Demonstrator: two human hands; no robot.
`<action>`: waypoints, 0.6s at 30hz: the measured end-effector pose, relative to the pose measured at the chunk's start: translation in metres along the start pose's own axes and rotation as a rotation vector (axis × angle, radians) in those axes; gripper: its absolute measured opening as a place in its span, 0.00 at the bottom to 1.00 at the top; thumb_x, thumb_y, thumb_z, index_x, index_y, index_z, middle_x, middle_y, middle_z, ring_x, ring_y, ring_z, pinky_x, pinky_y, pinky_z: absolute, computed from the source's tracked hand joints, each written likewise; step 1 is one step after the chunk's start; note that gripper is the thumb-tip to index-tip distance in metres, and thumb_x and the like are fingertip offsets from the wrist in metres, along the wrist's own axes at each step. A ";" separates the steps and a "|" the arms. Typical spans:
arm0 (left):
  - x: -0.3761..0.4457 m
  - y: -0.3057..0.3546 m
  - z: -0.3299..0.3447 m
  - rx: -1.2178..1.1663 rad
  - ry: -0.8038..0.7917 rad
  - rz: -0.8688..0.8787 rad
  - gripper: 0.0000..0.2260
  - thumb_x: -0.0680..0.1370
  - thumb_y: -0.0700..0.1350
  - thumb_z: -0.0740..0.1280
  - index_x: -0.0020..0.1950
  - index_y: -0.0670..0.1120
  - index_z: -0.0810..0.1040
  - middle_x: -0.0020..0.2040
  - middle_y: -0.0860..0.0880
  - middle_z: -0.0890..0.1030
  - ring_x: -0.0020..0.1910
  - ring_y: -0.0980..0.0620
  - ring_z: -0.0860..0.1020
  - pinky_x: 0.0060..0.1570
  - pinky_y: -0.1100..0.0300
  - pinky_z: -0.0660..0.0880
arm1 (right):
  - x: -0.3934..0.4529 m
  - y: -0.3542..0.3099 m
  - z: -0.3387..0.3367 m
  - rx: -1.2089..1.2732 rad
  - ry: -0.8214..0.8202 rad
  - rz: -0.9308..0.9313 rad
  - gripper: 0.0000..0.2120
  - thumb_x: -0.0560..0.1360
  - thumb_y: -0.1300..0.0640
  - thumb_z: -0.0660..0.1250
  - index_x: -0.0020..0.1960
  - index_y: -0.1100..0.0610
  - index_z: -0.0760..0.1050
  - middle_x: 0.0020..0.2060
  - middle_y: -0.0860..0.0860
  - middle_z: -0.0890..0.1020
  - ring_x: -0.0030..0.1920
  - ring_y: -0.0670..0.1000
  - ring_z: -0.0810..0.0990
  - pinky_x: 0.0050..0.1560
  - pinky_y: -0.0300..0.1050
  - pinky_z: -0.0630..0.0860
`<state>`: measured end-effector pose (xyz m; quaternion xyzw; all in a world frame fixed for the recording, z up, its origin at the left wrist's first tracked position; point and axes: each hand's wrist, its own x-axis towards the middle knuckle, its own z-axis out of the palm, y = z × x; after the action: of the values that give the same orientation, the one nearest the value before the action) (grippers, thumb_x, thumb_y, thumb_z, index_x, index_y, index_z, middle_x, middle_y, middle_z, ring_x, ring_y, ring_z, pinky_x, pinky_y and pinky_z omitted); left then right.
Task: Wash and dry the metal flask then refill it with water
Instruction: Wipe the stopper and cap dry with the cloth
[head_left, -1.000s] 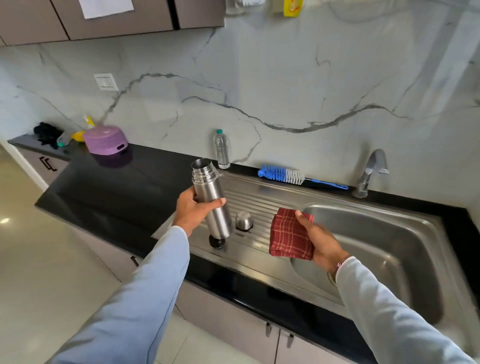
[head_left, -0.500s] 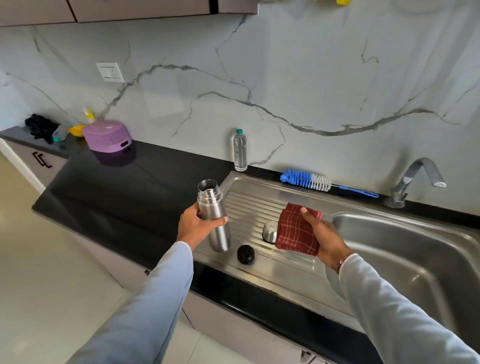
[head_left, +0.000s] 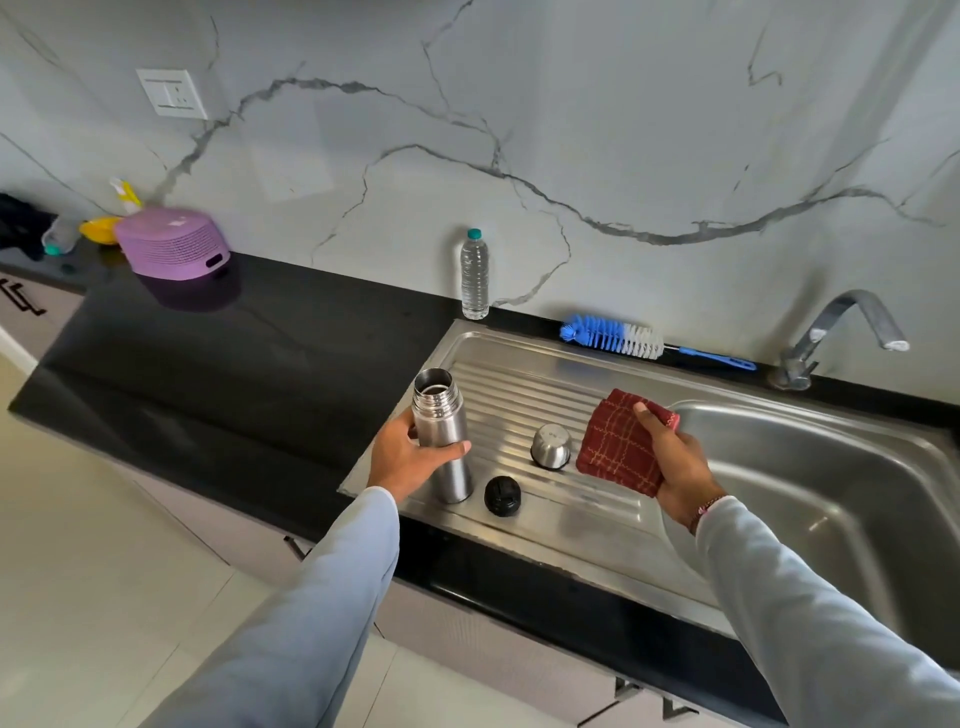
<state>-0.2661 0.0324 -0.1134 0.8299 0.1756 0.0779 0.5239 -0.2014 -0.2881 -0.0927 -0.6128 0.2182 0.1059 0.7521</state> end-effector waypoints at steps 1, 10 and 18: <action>0.000 -0.002 0.001 0.006 0.000 0.005 0.22 0.62 0.52 0.85 0.52 0.55 0.81 0.47 0.56 0.86 0.49 0.56 0.83 0.55 0.53 0.81 | 0.000 0.000 0.000 0.002 -0.004 -0.002 0.23 0.76 0.47 0.73 0.65 0.57 0.74 0.53 0.58 0.85 0.52 0.60 0.85 0.52 0.58 0.82; -0.002 0.000 0.006 0.047 -0.005 0.024 0.22 0.63 0.55 0.84 0.50 0.60 0.77 0.50 0.58 0.84 0.52 0.55 0.82 0.58 0.52 0.79 | -0.002 0.002 -0.003 -0.018 -0.006 -0.003 0.23 0.75 0.47 0.74 0.65 0.58 0.74 0.53 0.58 0.85 0.52 0.60 0.85 0.56 0.60 0.81; -0.016 0.001 0.007 0.052 0.049 -0.067 0.37 0.60 0.64 0.82 0.65 0.56 0.74 0.57 0.57 0.81 0.56 0.55 0.79 0.59 0.52 0.77 | -0.004 0.000 -0.024 -0.046 -0.047 0.009 0.24 0.75 0.46 0.74 0.64 0.57 0.75 0.52 0.58 0.86 0.52 0.60 0.85 0.55 0.61 0.82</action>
<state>-0.2785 0.0203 -0.1145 0.8347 0.2180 0.0760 0.5000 -0.2097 -0.3107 -0.0945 -0.6261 0.2008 0.1288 0.7424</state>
